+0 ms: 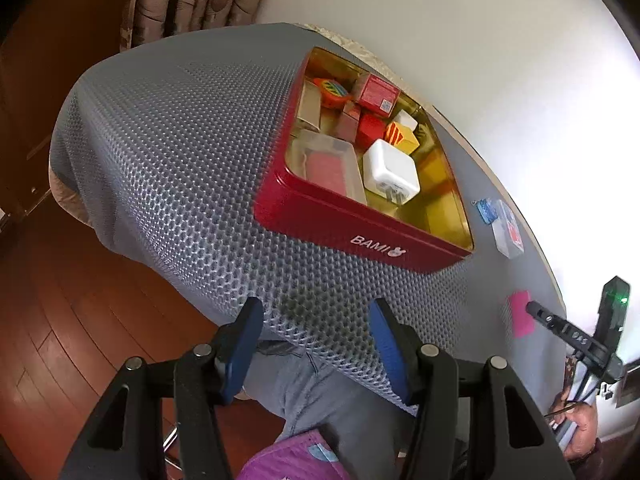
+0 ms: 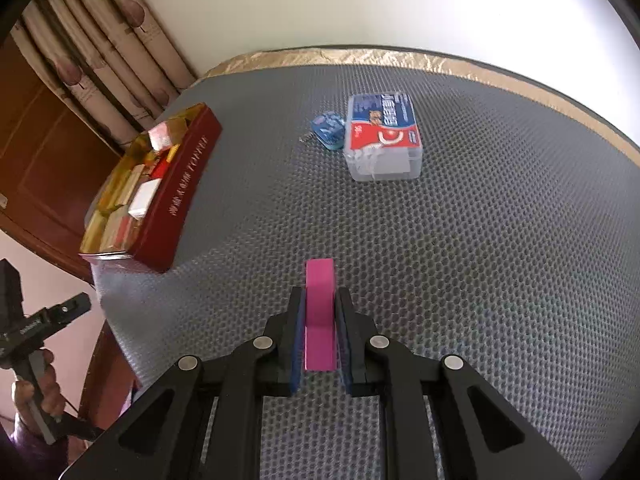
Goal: Organize rigid objects
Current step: 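Lower the charger into the tin and open the left gripper while the right gripper carries the pink bar, then drop the pink bar into the tin by opening the right gripper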
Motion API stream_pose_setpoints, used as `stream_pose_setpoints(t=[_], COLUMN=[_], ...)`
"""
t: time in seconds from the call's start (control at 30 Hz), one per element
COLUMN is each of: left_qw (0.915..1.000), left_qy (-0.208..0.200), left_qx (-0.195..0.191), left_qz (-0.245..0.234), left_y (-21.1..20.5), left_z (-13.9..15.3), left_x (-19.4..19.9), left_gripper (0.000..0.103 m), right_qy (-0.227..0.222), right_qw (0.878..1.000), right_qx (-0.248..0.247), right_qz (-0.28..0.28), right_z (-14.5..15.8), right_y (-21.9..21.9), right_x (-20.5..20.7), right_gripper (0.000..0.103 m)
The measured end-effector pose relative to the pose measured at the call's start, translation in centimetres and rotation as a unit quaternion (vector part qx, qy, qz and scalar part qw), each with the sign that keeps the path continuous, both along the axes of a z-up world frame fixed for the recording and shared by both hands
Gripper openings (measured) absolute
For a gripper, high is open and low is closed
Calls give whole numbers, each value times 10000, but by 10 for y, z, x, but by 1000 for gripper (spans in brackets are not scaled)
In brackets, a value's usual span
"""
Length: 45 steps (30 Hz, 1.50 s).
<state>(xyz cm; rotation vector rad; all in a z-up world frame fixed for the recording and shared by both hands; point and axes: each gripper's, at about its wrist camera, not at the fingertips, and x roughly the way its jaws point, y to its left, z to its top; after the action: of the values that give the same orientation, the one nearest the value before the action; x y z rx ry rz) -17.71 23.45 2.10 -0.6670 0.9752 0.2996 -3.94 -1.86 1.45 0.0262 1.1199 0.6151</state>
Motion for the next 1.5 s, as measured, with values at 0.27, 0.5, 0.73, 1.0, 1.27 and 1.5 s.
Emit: stream_pose_setpoints(t=[0.27, 0.5, 0.73, 1.0, 1.27, 1.5], left_qw=[9997, 9992, 9992, 9984, 9985, 9946], left_qy=[76, 8, -15, 184, 129, 64], left_qx=[-132, 58, 20, -109, -43, 161], left_qz=[-175, -383, -410, -528, -534, -1027], left_y=[-7, -14, -11, -12, -15, -41], left_z=[-4, 3, 5, -3, 1, 4], left_x=[3, 4, 4, 8, 4, 7], left_gripper=[57, 57, 57, 57, 57, 57], right_qy=[-8, 57, 54, -125, -1410, -1574], right_qw=[9964, 9919, 9932, 9940, 9898, 9710], right_qx=[724, 851, 356, -180, 45, -1508], right_qz=[443, 937, 1108, 1071, 212, -986], right_z=[51, 55, 29, 13, 38, -24], right_y=[55, 153, 208, 232, 146, -5], right_x=[4, 27, 43, 53, 25, 25], right_gripper=[15, 15, 15, 17, 88, 103])
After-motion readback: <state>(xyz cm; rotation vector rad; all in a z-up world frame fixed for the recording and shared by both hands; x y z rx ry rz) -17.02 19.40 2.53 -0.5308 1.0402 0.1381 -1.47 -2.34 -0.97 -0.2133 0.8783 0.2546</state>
